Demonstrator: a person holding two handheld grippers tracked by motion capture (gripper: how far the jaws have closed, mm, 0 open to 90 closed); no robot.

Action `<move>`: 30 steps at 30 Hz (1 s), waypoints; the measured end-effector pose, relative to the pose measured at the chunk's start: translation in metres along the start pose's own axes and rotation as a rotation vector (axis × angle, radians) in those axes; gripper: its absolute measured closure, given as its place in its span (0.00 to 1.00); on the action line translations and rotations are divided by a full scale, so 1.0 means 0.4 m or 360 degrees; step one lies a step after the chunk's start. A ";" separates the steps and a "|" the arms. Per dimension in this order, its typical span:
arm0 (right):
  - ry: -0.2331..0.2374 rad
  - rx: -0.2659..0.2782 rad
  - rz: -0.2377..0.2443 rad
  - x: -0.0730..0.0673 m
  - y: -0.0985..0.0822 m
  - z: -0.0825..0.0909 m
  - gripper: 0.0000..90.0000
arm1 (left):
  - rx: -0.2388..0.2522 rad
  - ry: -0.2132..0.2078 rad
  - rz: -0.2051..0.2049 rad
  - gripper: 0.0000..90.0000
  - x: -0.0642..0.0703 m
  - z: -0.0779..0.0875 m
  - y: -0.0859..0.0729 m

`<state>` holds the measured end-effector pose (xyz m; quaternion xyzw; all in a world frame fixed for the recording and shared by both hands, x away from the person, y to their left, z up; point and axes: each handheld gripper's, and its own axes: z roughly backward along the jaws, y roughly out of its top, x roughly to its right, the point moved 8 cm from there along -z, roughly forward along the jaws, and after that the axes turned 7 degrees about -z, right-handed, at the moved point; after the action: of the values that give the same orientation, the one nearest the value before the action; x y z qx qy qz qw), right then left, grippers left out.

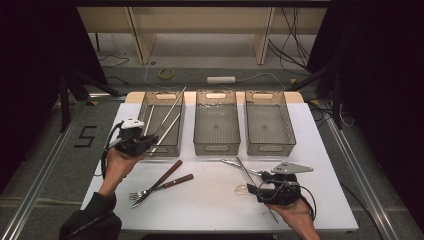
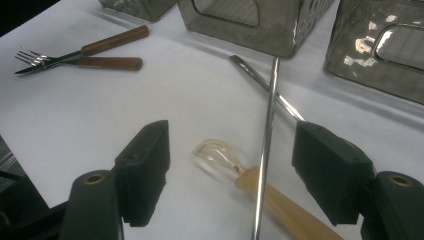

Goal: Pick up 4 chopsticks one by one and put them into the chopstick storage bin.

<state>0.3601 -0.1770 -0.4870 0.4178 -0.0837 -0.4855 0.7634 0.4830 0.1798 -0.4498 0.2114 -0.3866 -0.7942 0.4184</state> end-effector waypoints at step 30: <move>0.0019 -0.0006 -0.0002 -0.001 -0.003 0.001 0.36 | -0.0238 0.0137 0.0238 0.92 -0.133 -0.103 -0.016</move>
<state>0.3588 -0.1769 -0.4877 0.4193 -0.0781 -0.4836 0.7643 0.5367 0.2081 -0.4793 0.1840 -0.3227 -0.7776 0.5073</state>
